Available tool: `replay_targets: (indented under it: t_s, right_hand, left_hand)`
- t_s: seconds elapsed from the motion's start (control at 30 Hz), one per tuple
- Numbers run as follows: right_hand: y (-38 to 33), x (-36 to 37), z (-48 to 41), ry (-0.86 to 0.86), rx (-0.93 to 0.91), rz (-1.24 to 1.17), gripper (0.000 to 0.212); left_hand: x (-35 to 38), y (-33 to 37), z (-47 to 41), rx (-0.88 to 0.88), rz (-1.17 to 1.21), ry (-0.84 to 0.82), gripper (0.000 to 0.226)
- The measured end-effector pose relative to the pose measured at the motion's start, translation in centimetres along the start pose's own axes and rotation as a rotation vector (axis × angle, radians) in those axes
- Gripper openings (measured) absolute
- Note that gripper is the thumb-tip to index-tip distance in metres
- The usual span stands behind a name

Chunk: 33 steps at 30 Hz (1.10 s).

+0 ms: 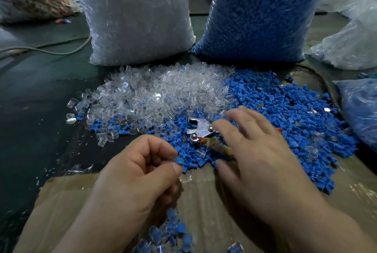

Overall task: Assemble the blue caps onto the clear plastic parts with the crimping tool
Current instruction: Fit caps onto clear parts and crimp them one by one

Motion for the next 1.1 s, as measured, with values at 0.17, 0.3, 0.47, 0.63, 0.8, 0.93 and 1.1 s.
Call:
replay_targets:
  t_s: [0.17, 0.3, 0.47, 0.63, 0.8, 0.93, 1.1]
  right_hand:
    - [2.5, 0.5, -0.1, -0.179, 0.121, 0.092, 0.075]
    - [2.9, 0.2, -0.2, -0.164, 0.123, 0.126, 0.071]
    - [2.8, 0.1, -0.7, -0.145, 0.13, 0.155, 0.062]
    - [2.7, -1.0, -0.6, 0.01, 0.136, 0.051, 0.056]
    - [0.6, -1.9, 0.3, 0.123, -0.056, -0.068, 0.046]
    - [-0.1, -1.6, 0.4, 0.068, -0.145, -0.054, 0.051]
    - [-0.1, -1.6, 0.6, 0.051, -0.165, -0.067, 0.055]
  left_hand:
    - [0.0, 0.0, 0.2, -0.04, -0.046, -0.033, 0.027]
    - [-0.3, 0.1, 0.0, -0.052, -0.058, 0.006, 0.024]
    - [-0.3, 0.2, 0.0, -0.065, -0.042, -0.002, 0.029]
    - [-0.7, -0.2, -0.5, -0.023, 0.012, 0.038, 0.03]
    - [-1.1, -0.4, -0.9, 0.089, 0.131, 0.105, 0.014]
    - [-1.4, -0.5, -0.8, 0.155, 0.103, 0.141, 0.016]
    - [-1.5, -0.6, -0.6, 0.205, 0.081, 0.111, 0.016]
Point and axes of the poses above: each hand's wrist, its own z-axis away from the middle knuckle, its own x-axis out of the palm, y = z × x, the point moved 2 cm from there along -z, towards the middle knuckle, and after that the axes turned 14 degrees about -x, right-handed, at the moved point
